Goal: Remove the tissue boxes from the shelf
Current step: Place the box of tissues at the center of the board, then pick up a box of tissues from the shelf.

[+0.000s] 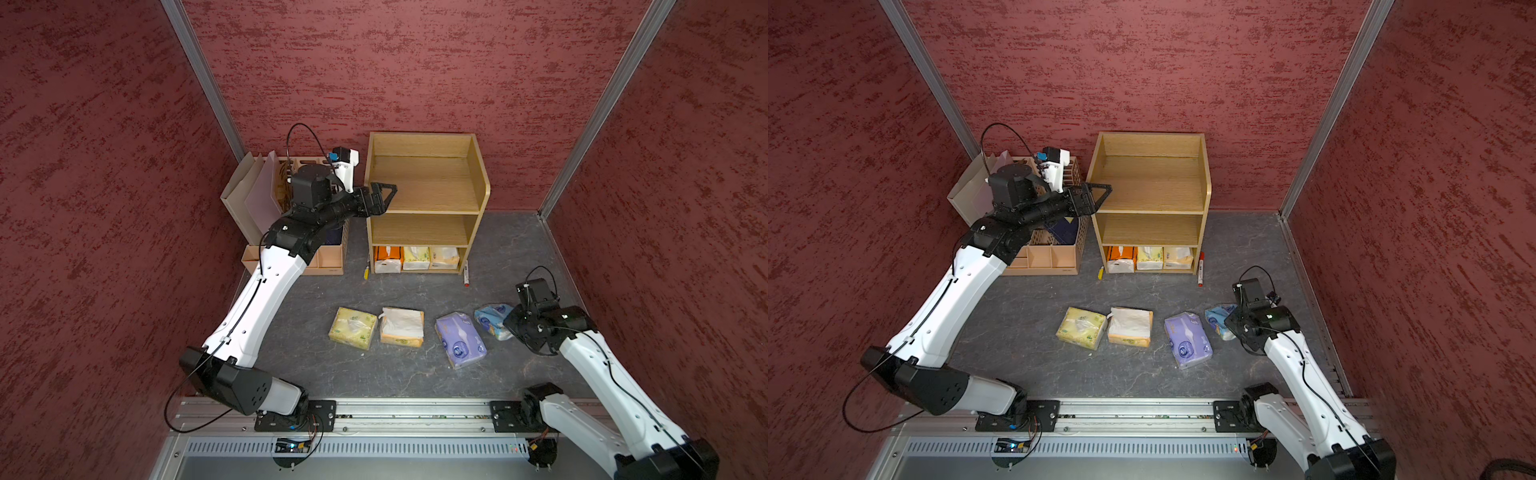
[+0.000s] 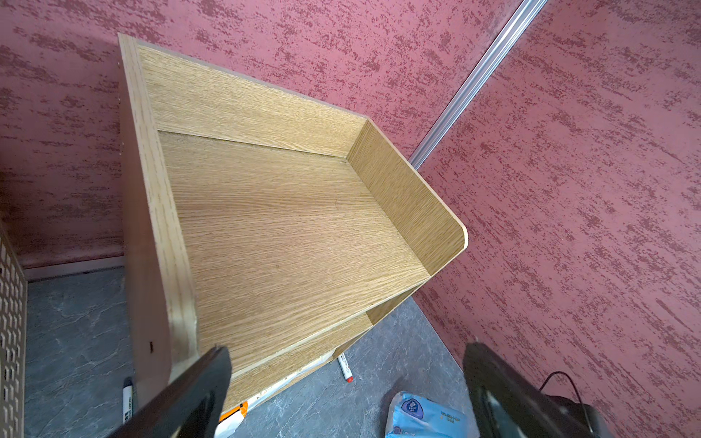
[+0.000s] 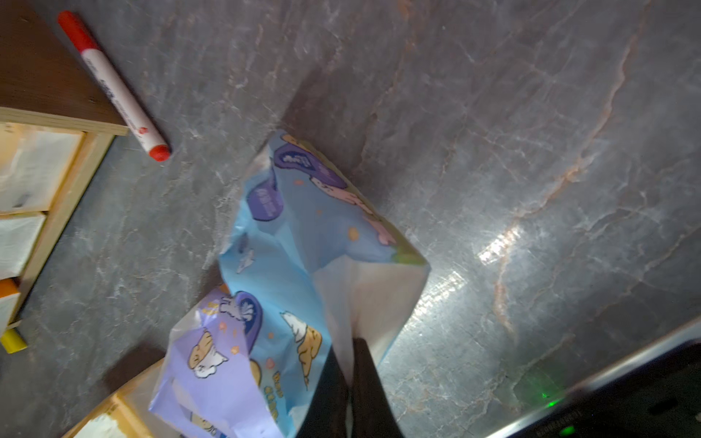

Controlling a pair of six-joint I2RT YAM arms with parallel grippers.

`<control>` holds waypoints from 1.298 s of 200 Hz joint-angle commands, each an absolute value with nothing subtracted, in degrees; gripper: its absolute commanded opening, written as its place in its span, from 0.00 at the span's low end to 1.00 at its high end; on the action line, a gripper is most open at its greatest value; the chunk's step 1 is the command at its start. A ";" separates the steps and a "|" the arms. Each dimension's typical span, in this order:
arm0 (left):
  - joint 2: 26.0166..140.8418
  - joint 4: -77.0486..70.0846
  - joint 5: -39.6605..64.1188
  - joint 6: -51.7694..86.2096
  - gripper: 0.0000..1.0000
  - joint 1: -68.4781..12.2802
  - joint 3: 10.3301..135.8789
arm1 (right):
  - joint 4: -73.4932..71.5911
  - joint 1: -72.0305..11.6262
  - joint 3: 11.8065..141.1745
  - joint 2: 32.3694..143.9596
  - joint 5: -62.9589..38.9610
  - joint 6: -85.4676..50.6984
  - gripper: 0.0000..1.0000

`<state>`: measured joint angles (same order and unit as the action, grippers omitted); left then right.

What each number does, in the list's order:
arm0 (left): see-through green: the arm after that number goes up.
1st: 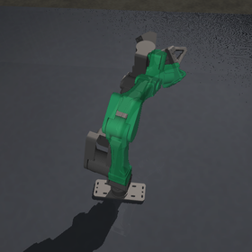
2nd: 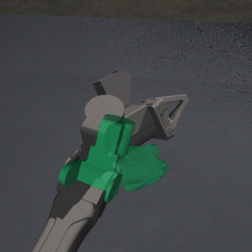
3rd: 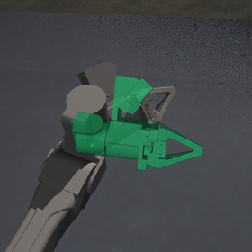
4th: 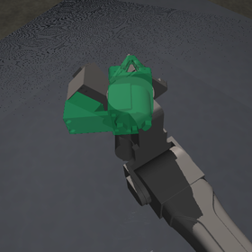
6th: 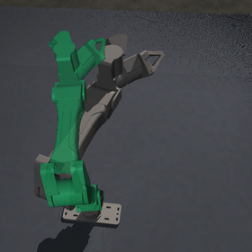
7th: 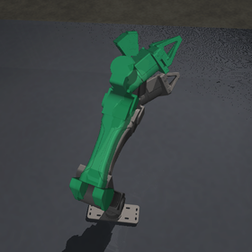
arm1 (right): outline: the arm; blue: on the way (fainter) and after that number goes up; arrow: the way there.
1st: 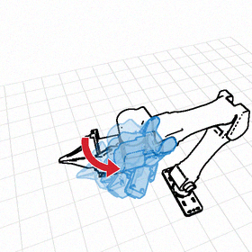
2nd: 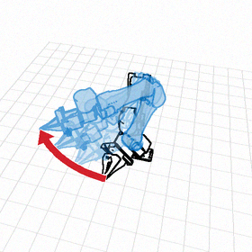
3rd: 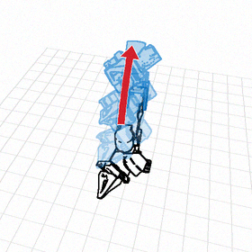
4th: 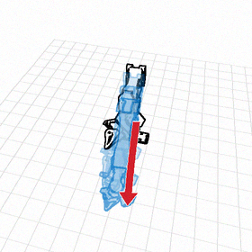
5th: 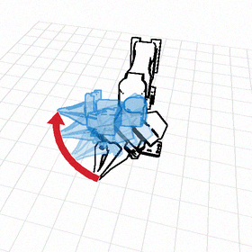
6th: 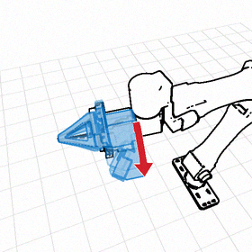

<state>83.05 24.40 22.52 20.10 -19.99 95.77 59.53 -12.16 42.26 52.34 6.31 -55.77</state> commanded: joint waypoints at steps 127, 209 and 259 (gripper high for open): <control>84.64 25.36 24.66 26.30 1.00 -14.33 95.14 | 33.29 -12.26 42.26 42.45 -5.52 -59.57 0.69; 91.16 29.35 30.30 25.17 1.00 -13.27 100.99 | -13.47 -31.26 38.80 70.15 2.61 -67.66 0.67; 91.06 31.94 28.51 22.91 1.00 -15.39 100.77 | -37.46 -36.82 44.97 94.72 4.75 -73.31 0.66</control>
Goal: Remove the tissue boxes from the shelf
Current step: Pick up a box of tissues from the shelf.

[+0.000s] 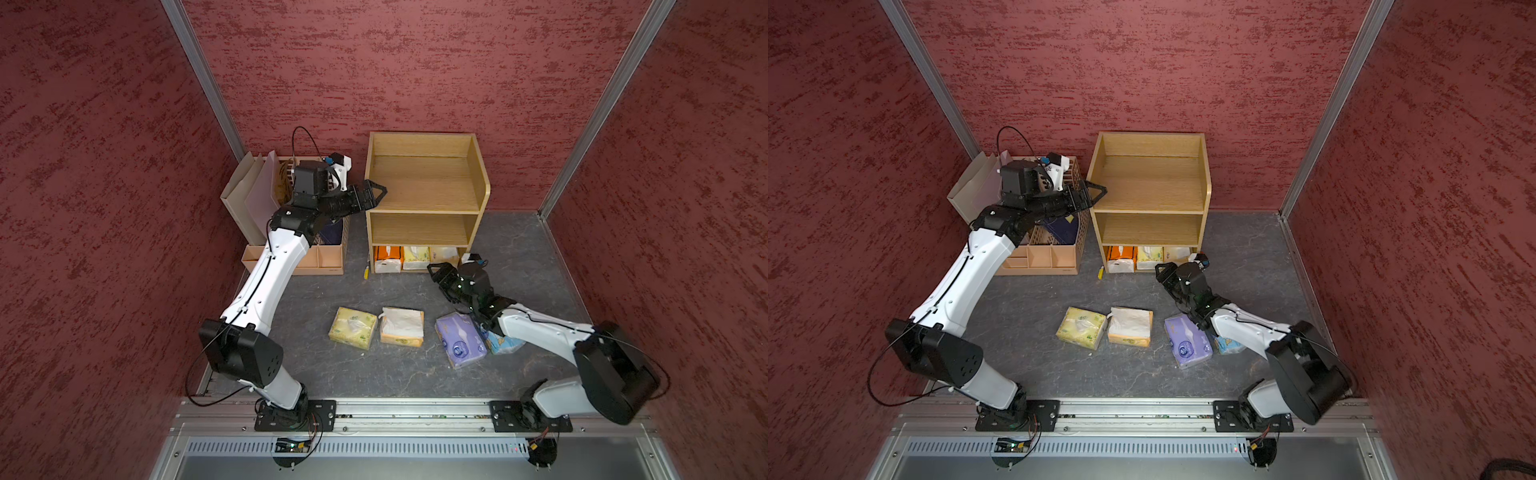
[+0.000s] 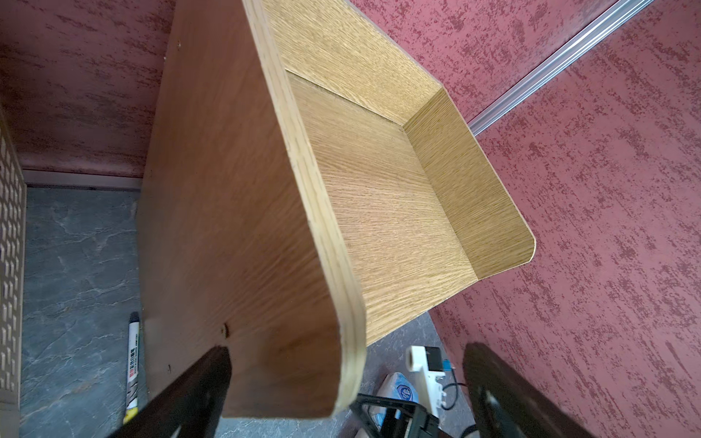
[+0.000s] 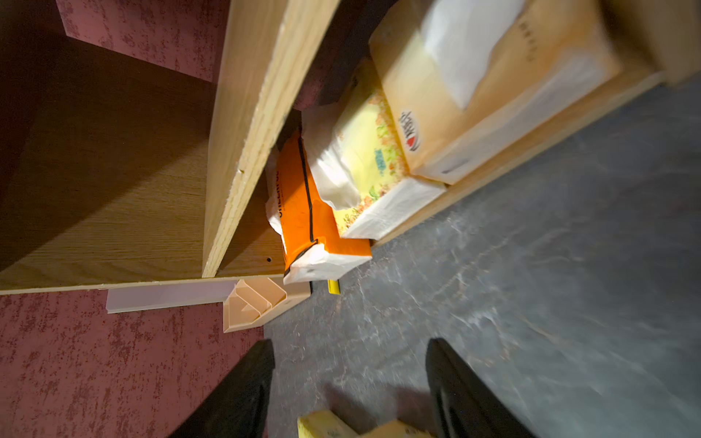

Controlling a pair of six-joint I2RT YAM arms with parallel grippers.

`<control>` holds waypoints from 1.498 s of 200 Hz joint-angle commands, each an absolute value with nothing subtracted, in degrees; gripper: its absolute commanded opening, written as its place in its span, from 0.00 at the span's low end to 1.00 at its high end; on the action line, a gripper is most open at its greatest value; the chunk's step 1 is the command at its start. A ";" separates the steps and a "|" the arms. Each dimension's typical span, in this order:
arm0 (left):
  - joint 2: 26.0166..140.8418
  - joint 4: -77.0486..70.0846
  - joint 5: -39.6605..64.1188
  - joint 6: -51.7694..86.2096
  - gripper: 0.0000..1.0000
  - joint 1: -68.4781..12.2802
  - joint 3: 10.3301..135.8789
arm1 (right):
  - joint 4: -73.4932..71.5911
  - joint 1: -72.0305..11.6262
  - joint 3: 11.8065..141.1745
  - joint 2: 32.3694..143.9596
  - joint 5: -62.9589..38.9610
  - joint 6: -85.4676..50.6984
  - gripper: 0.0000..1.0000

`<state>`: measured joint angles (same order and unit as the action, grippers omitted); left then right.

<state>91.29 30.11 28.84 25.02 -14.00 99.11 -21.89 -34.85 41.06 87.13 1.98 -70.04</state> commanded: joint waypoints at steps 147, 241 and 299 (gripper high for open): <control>87.83 33.36 25.65 21.34 1.00 -18.12 97.73 | -32.64 -40.24 61.63 114.74 13.72 -78.75 0.66; 87.46 32.79 25.73 21.45 1.00 -18.08 97.15 | -19.46 -41.48 70.32 119.53 14.68 -81.32 0.48; 87.58 32.88 25.74 20.94 1.00 -17.93 97.47 | -15.54 -41.57 71.63 118.27 14.07 -79.54 0.05</control>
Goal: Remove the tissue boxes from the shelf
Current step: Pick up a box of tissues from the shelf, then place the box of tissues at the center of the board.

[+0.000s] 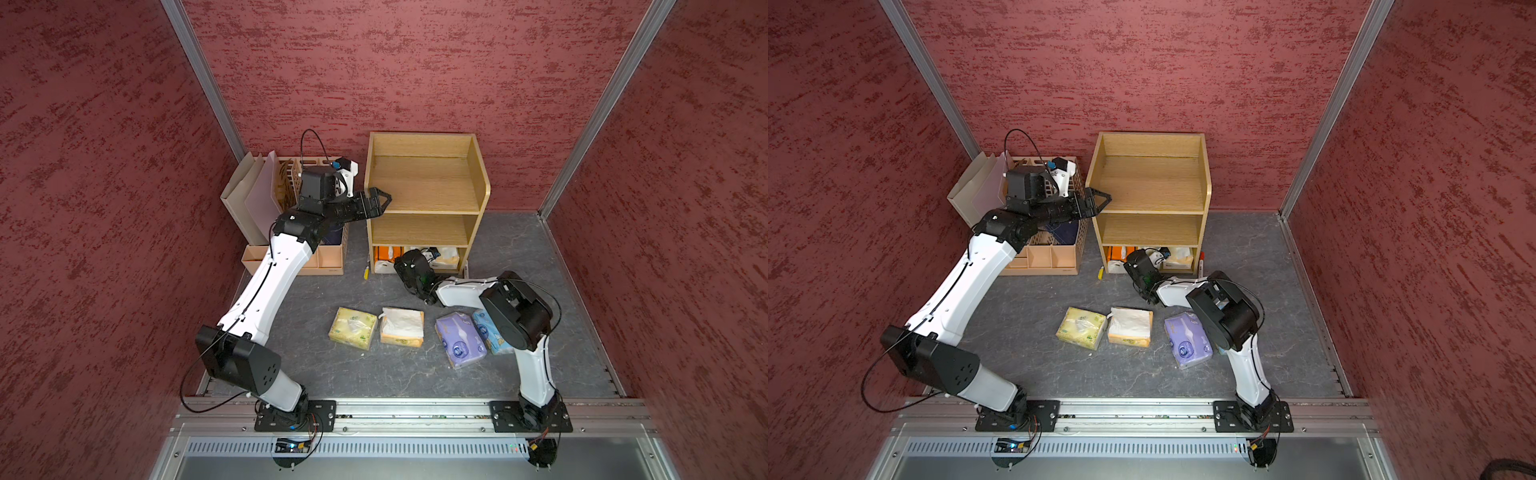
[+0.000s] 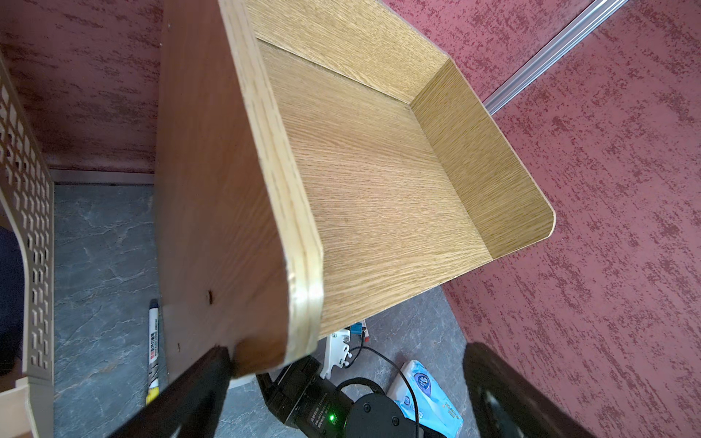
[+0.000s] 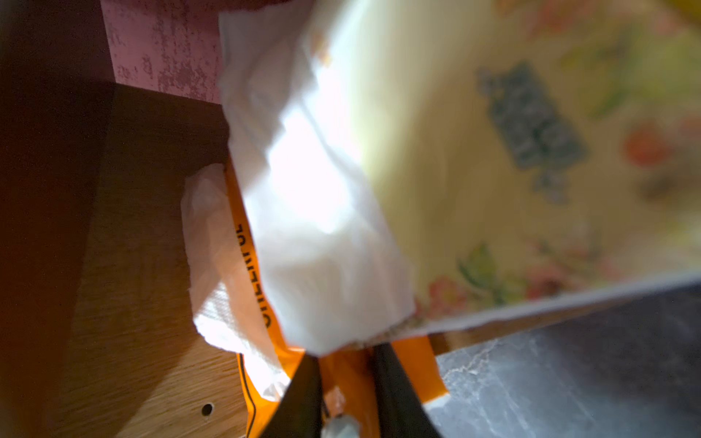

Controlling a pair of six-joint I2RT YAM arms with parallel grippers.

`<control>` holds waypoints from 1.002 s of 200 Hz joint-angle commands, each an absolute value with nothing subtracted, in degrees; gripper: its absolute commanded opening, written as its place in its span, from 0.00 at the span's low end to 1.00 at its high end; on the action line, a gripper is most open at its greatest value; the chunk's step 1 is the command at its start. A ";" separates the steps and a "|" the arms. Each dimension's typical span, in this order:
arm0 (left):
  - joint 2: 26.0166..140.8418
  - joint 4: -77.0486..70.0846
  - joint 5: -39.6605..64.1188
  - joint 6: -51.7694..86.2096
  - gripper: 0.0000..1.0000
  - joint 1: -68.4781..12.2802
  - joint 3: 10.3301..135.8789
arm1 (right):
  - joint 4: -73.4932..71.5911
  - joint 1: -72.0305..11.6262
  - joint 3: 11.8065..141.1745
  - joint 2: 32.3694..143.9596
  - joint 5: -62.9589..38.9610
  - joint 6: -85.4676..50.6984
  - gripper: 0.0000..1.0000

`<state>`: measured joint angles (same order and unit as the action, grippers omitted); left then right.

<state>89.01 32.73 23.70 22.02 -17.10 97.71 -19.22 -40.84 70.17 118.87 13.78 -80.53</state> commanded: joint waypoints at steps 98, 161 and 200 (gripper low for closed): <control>85.70 34.88 23.65 19.71 1.00 -16.70 97.26 | -0.18 -41.55 67.26 107.81 4.48 -68.54 0.00; 84.95 35.88 23.30 19.96 1.00 -16.55 97.19 | 8.76 -41.57 64.20 102.60 -0.49 -57.42 0.00; 83.88 35.71 22.61 20.36 1.00 -16.87 96.61 | 12.71 -41.14 62.49 100.80 -4.31 -49.49 0.00</control>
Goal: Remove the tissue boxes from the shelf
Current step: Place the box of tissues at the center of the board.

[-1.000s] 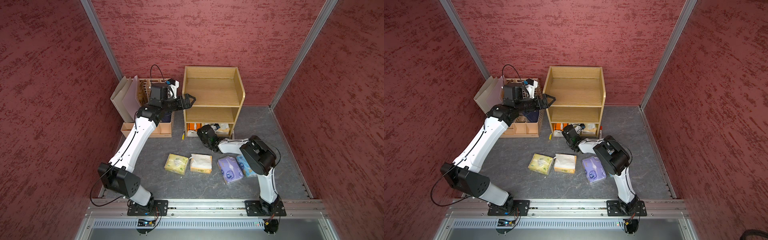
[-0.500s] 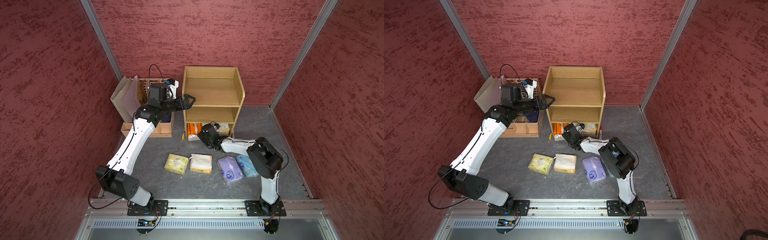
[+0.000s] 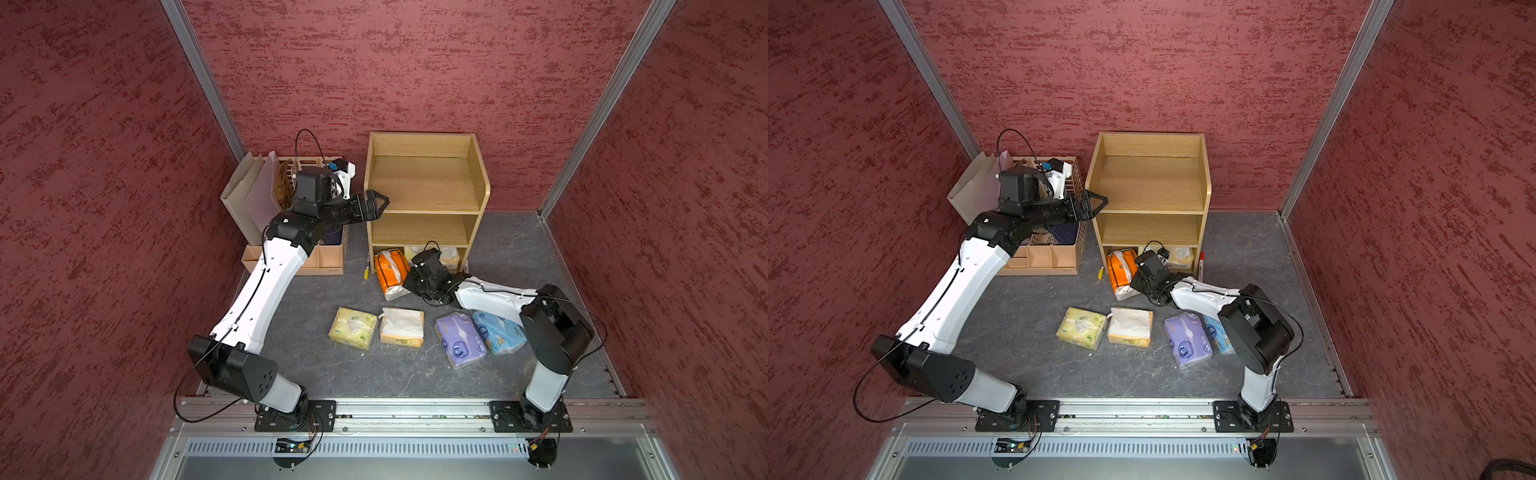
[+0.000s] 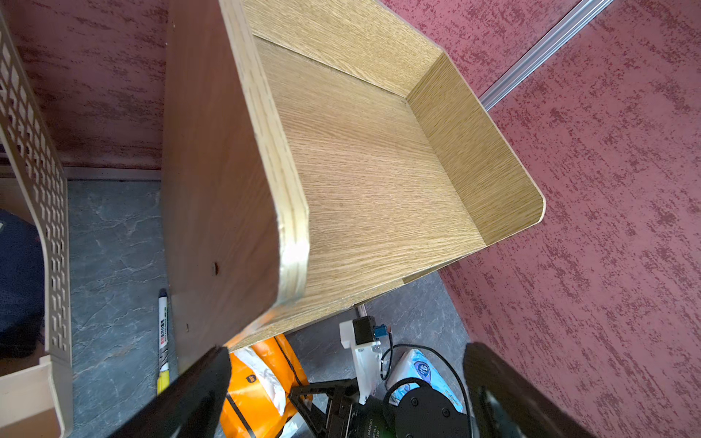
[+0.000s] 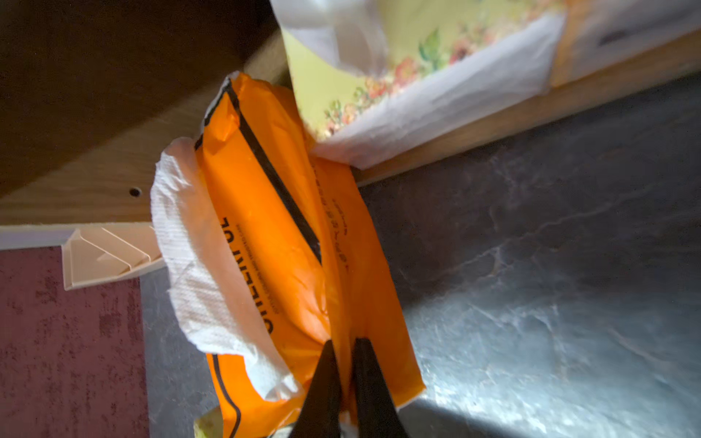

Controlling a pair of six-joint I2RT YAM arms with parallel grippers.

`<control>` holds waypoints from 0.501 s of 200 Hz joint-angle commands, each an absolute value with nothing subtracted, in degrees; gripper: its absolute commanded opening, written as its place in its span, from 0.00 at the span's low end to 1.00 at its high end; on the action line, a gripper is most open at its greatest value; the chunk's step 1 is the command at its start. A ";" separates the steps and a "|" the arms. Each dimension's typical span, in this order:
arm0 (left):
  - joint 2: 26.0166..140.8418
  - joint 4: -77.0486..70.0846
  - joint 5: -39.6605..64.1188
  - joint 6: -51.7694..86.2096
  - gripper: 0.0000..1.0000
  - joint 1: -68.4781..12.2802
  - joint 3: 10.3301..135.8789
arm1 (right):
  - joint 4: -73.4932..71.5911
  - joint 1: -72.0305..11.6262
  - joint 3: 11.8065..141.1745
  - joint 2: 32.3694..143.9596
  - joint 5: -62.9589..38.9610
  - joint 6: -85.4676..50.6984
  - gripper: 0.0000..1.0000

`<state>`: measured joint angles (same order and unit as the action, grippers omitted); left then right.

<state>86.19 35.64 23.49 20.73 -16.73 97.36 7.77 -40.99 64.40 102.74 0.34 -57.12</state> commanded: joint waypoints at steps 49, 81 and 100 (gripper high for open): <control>82.19 36.73 21.50 20.01 1.00 -17.05 95.55 | 18.56 -40.43 61.61 100.12 -9.78 -40.81 0.00; 81.30 37.31 20.39 19.22 1.00 -17.05 95.39 | 24.46 -40.03 60.13 96.91 -10.48 -34.09 0.00; 81.03 37.60 20.04 18.90 1.00 -16.87 95.40 | 29.22 -39.69 60.39 94.88 -9.66 -29.99 0.00</control>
